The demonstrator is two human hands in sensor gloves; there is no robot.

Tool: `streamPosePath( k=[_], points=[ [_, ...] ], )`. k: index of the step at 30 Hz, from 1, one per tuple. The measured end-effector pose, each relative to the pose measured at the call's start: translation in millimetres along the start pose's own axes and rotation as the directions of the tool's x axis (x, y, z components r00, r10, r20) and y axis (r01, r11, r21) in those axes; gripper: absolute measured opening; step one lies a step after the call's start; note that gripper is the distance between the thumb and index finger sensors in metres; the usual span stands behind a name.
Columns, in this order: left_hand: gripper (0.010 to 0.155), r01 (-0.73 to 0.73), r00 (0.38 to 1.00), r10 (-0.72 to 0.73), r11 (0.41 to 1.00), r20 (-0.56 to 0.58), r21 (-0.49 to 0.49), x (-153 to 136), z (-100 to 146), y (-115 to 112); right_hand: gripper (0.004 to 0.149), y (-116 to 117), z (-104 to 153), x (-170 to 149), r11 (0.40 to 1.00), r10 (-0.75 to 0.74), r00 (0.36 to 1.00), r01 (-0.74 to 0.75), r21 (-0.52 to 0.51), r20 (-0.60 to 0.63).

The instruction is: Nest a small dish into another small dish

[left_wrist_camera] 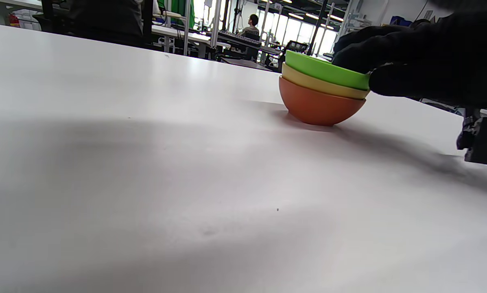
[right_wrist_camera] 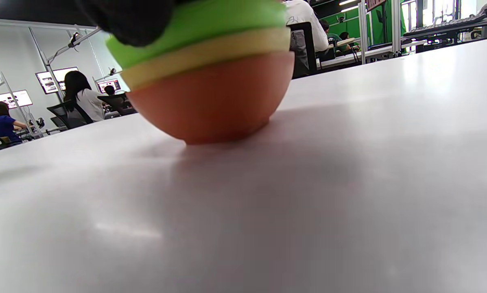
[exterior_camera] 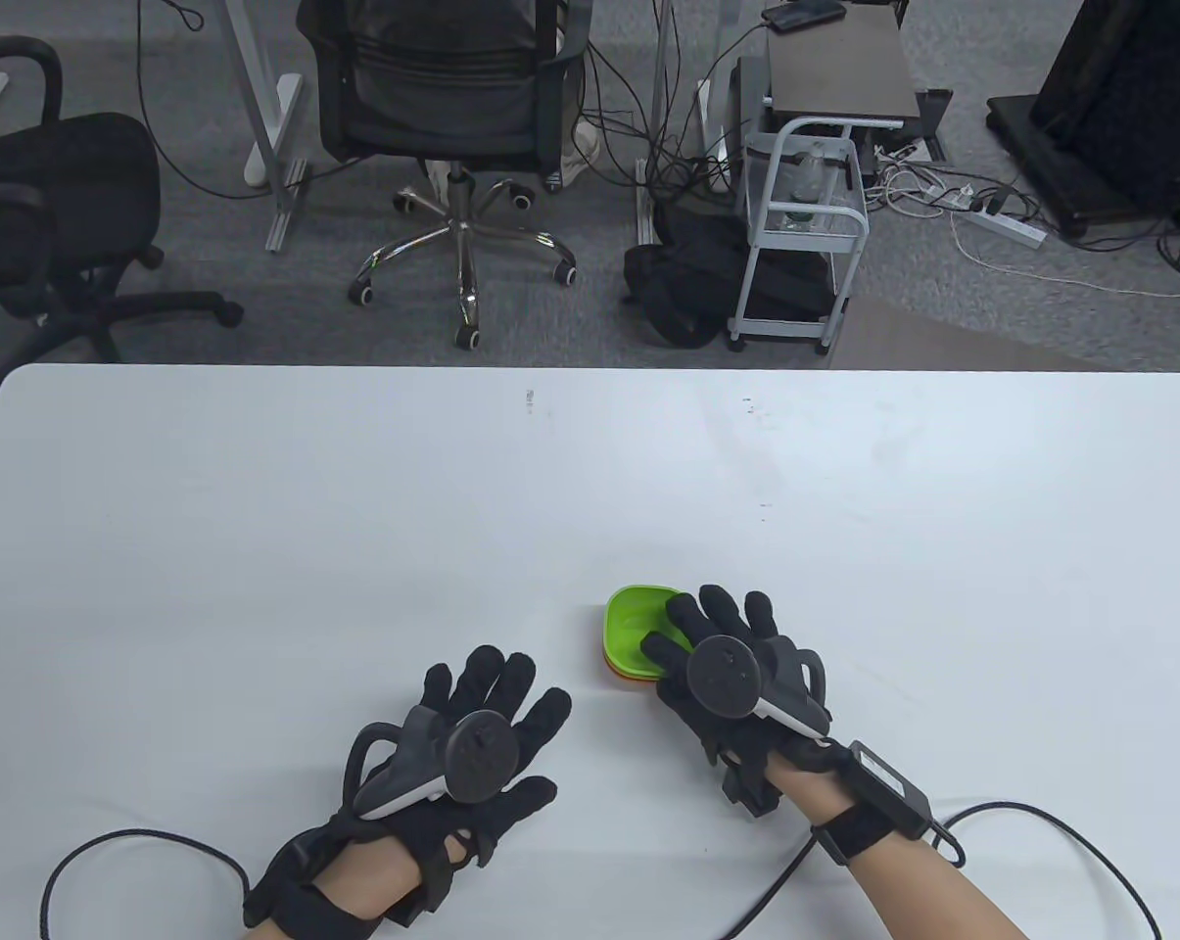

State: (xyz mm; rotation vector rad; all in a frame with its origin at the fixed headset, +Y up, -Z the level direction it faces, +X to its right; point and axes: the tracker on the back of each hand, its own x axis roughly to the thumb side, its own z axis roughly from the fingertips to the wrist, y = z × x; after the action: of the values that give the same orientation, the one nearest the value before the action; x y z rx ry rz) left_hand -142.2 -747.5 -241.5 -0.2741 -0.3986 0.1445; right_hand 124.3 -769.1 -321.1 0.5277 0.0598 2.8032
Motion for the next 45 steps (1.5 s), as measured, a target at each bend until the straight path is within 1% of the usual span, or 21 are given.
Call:
streamPosePath(
  k=[2, 7, 11, 14, 16, 18, 21, 22, 24, 26, 27, 29, 31, 34, 35, 37, 45],
  points=[
    [0.076, -0.014, 1.0, 0.014, 1.0, -0.009, 0.018, -1, -1, 2, 0.054, -6, 3, 0, 1.0, -0.002, 1.0, 0.002, 0.002, 0.003],
    [0.076, -0.03, 1.0, 0.031, 0.995, -0.007, 0.094, -1, -2, 10, 0.057, -34, 12, 0, 0.999, -0.035, 0.999, 0.035, 0.007, 0.004],
    [0.078, -0.028, 1.0, 0.03, 0.992, -0.007, 0.123, -1, -1, 12, 0.059, -60, 26, 1, 0.995, -0.095, 0.995, 0.095, -0.026, 0.006],
    [0.08, -0.023, 0.999, 0.026, 0.989, -0.02, 0.143, -3, 1, 13, 0.061, -80, 47, 4, 0.992, -0.095, 0.995, 0.097, -0.077, 0.026],
    [0.079, -0.019, 1.0, 0.022, 0.99, -0.023, 0.142, -4, 1, 14, 0.063, -86, 58, 6, 0.99, -0.082, 0.996, 0.086, -0.109, 0.044],
    [0.079, -0.019, 1.0, 0.021, 0.988, -0.014, 0.151, -4, 2, 14, 0.064, -93, 74, 7, 0.985, -0.092, 0.994, 0.1, -0.142, 0.062],
    [0.079, -0.012, 1.0, 0.014, 0.988, -0.013, 0.151, -4, 2, 13, 0.068, -90, 90, 4, 0.982, -0.082, 0.994, 0.092, -0.165, 0.071],
    [0.079, -0.011, 1.0, 0.013, 0.989, -0.013, 0.151, -3, 2, 13, 0.072, -85, 98, 0, 0.983, -0.079, 0.994, 0.09, -0.162, 0.071],
    [0.079, -0.009, 1.0, 0.011, 0.988, -0.012, 0.151, -3, 2, 12, 0.076, -75, 105, -6, 0.984, -0.088, 0.993, 0.099, -0.151, 0.075],
    [0.08, -0.006, 1.0, 0.008, 0.988, -0.014, 0.155, -2, 2, 12, 0.077, -62, 112, -15, 0.977, -0.103, 0.992, 0.115, -0.178, 0.073],
    [0.08, -0.005, 1.0, 0.007, 0.988, -0.014, 0.155, -2, 2, 11, 0.077, -59, 113, -17, 0.978, -0.1, 0.993, 0.111, -0.178, 0.069],
    [0.08, -0.003, 1.0, 0.005, 0.988, -0.016, 0.154, -2, 2, 10, 0.078, -56, 114, -20, 0.985, -0.099, 0.994, 0.103, -0.138, 0.035],
    [0.08, -0.001, 1.0, 0.003, 0.989, -0.017, 0.151, -1, 1, 8, 0.078, -55, 114, -22, 0.983, -0.098, 0.995, 0.102, -0.153, 0.03],
    [0.081, -0.01, 1.0, 0.013, 0.989, -0.02, 0.146, 0, 2, 7, 0.078, -55, 114, -24, 0.983, -0.128, 0.992, 0.129, -0.13, 0.01],
    [0.08, -0.03, 0.999, 0.033, 0.99, -0.023, 0.139, 0, 2, 6, 0.078, -56, 114, -24, 0.981, -0.142, 0.99, 0.142, -0.133, 0.009],
    [0.08, -0.013, 0.999, 0.017, 0.99, -0.028, 0.142, 1, 4, 6, 0.077, -58, 114, -24, 0.98, -0.133, 0.991, 0.134, -0.15, 0.014],
    [0.08, -0.009, 1.0, 0.012, 0.99, -0.026, 0.139, 1, 3, 5, 0.077, -57, 115, -21, 0.979, -0.129, 0.991, 0.131, -0.155, 0.025]
  ],
)
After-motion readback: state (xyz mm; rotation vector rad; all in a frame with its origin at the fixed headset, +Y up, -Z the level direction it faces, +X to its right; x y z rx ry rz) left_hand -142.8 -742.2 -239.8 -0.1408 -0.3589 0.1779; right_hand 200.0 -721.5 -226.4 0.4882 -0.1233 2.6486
